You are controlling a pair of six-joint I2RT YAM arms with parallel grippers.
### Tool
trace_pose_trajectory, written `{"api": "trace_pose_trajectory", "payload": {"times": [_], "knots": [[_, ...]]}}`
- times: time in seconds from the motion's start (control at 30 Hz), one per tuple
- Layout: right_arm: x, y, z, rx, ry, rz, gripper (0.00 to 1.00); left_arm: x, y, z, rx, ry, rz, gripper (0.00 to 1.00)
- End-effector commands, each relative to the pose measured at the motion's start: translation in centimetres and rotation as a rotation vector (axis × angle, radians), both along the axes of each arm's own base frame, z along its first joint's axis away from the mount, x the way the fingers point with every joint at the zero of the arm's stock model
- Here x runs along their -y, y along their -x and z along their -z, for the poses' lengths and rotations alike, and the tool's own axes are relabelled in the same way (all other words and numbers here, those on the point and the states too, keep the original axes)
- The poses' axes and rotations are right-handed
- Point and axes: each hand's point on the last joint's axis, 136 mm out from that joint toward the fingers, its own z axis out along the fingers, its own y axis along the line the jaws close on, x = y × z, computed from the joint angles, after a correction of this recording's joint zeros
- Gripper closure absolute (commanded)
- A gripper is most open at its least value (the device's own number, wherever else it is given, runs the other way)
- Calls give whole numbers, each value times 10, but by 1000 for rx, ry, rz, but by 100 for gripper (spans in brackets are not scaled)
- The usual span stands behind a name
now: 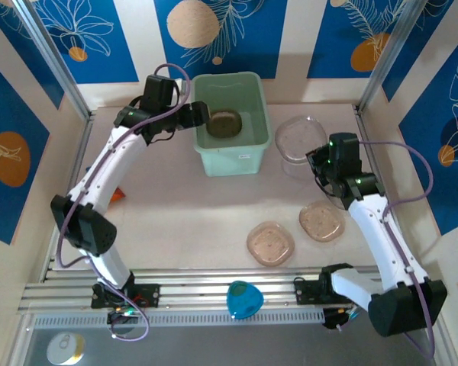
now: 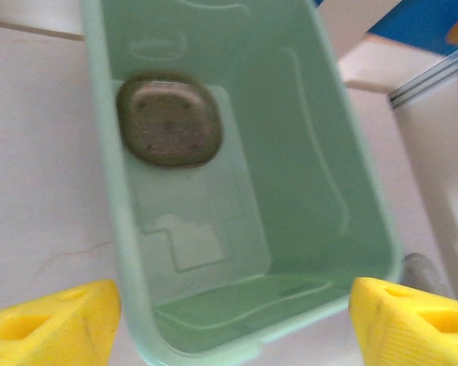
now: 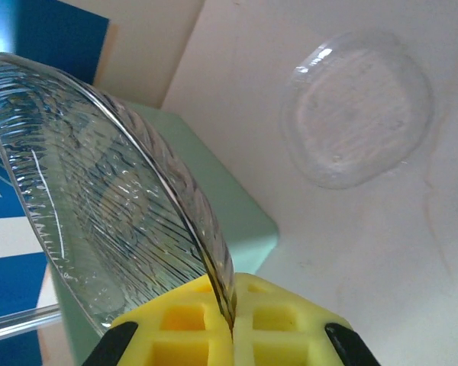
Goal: Place the plates into the plastic bin on the countertop
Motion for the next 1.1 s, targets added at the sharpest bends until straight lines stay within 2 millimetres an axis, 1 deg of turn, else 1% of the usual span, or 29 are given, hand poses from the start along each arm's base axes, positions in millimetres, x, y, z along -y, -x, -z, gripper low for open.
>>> {"api": "trace_pose_trajectory", "payload": {"times": [0.0,0.07,0.17,0.23,0.27,0.37,0.43,0.57,0.77,0.93,1.07], "knots": [[-11,-20,-25,62,-17,-44,100,-12,-5,44,-123,-84,36,27],[-19,-30,-34,77,-26,-60,100,-14,-14,55,-131,-104,43,30],[-30,-41,-46,120,-43,-77,100,-10,-24,70,-156,-123,62,42],[-37,-47,-51,128,-55,-89,100,-8,-28,77,-172,-129,68,46],[-41,-51,-53,127,-63,-100,100,-8,-29,80,-179,-130,67,47],[-52,-59,-57,124,-79,-121,100,-7,-29,89,-199,-134,67,57],[-58,-63,-59,126,-91,-131,100,-7,-27,91,-209,-129,69,62],[-70,-69,-63,124,-104,-148,100,-7,-19,94,-219,-115,63,70],[-74,-69,-63,113,-125,-132,100,-10,-2,95,-224,-86,46,79],[-77,-67,-63,97,-147,-116,100,-10,18,96,-229,-63,32,83],[-81,-67,-75,125,-140,-119,100,-11,37,96,-225,-43,14,85]]}}
